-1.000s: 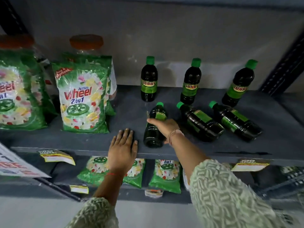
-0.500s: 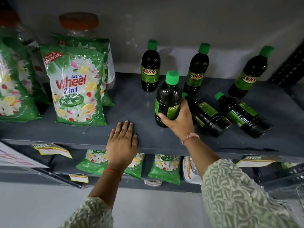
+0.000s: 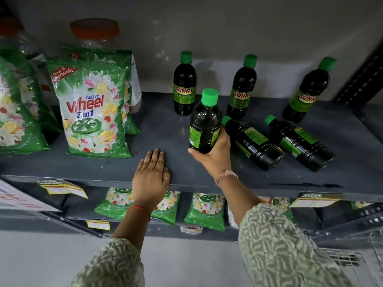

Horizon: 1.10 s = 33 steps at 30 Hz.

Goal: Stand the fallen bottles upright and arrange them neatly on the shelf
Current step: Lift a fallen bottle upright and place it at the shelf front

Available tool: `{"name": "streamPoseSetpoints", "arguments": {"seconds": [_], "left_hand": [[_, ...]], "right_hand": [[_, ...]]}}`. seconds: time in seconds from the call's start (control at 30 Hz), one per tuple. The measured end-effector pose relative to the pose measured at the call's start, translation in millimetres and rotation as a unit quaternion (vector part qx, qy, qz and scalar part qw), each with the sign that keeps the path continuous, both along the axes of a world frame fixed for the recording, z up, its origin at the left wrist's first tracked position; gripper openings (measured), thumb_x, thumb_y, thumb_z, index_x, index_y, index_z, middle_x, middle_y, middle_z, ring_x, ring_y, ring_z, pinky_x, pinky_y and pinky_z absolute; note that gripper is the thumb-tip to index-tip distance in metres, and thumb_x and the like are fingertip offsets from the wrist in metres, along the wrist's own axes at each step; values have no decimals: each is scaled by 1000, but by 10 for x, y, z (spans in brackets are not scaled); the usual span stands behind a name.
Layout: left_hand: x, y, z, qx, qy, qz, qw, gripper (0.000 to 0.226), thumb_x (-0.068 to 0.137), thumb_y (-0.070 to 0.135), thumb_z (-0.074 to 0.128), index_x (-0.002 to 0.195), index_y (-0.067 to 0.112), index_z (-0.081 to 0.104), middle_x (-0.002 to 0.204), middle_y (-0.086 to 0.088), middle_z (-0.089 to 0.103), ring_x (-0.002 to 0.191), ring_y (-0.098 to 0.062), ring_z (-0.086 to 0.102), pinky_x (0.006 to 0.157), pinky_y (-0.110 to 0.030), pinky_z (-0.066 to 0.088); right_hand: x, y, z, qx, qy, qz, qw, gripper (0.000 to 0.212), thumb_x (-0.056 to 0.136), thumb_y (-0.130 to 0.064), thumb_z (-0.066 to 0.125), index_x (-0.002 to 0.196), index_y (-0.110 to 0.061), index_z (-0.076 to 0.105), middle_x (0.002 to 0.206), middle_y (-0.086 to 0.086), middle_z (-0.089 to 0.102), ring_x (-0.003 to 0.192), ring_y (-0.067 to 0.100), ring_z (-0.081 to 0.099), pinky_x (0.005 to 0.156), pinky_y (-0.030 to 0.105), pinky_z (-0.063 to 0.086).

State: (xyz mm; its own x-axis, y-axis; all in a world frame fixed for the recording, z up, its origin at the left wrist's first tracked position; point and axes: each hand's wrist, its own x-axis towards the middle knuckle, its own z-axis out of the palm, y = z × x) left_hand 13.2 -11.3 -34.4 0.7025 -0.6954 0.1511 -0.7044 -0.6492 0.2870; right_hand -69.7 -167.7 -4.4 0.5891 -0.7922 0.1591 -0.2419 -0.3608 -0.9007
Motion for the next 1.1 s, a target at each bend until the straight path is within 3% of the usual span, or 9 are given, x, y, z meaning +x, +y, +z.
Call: {"name": "streamPoseSetpoints", "arguments": {"seconds": [0.13,0.23,0.3,0.47,0.6,0.8,0.87,0.97,1.1], "left_hand": [[-1,0,1,1,-3,1,1000,77,75,43,2,140,9,25,151,-11,27,141,-27,21,116,-36,12],[0,1,1,4,-5,2,1000,77,75,43,1,140,9,24,152,-11,26,142,-26,20,116,-36,12],[1,0,2,5,-3,3,1000,77,75,43,1,140,10,24,152,-10,25,142,-25,19,116,-35,11],[0,4,12,4,-1,0,1000,78,74,44,0,141,10,24,153,-10,24,142,-25,18,116,-34,10],[-2,7,11,0,-3,2,1000,77,75,44,1,140,9,24,152,-10,25,142,-26,19,116,-35,11],[-3,11,15,-1,1,0,1000,78,75,44,0,141,10,24,153,-10,24,142,-25,17,116,-33,9],[-7,11,15,-1,-1,0,1000,78,75,44,0,140,9,24,153,-10,25,142,-25,18,116,-34,10],[-7,10,12,-7,-2,1,1000,76,76,43,2,140,8,26,152,-11,27,142,-26,20,116,-34,11],[-2,8,4,-11,-6,1,1000,74,78,42,5,138,7,29,150,-12,30,140,-28,24,115,-36,13]], "right_hand": [[-80,5,-5,66,-32,50,996,93,62,-10,72,138,-22,21,126,3,51,113,17,52,99,38,45],[-64,11,-25,36,-17,55,998,109,58,-29,81,142,-22,12,141,5,36,130,18,35,110,35,30],[-27,25,-23,-11,13,15,1000,111,54,-33,84,141,-16,17,138,9,35,130,23,31,111,37,28],[-86,-4,12,77,-27,62,995,96,64,-2,71,140,-20,15,124,2,49,117,23,51,95,31,43],[-45,-9,-22,37,-11,46,998,107,57,-26,85,139,-15,17,140,5,32,125,10,32,105,25,29],[-92,-89,37,86,-16,53,995,75,66,2,70,128,-14,32,97,-6,54,98,21,58,64,4,44],[-102,-113,36,98,-22,76,992,79,66,-2,74,131,-16,31,102,-10,54,102,16,55,70,0,42],[-68,-103,-17,60,-8,58,996,94,54,-21,87,131,-16,32,128,3,45,117,14,45,97,22,39],[-57,-141,10,65,11,40,997,69,59,-12,84,114,-9,42,115,10,57,106,22,56,86,26,42]]}}
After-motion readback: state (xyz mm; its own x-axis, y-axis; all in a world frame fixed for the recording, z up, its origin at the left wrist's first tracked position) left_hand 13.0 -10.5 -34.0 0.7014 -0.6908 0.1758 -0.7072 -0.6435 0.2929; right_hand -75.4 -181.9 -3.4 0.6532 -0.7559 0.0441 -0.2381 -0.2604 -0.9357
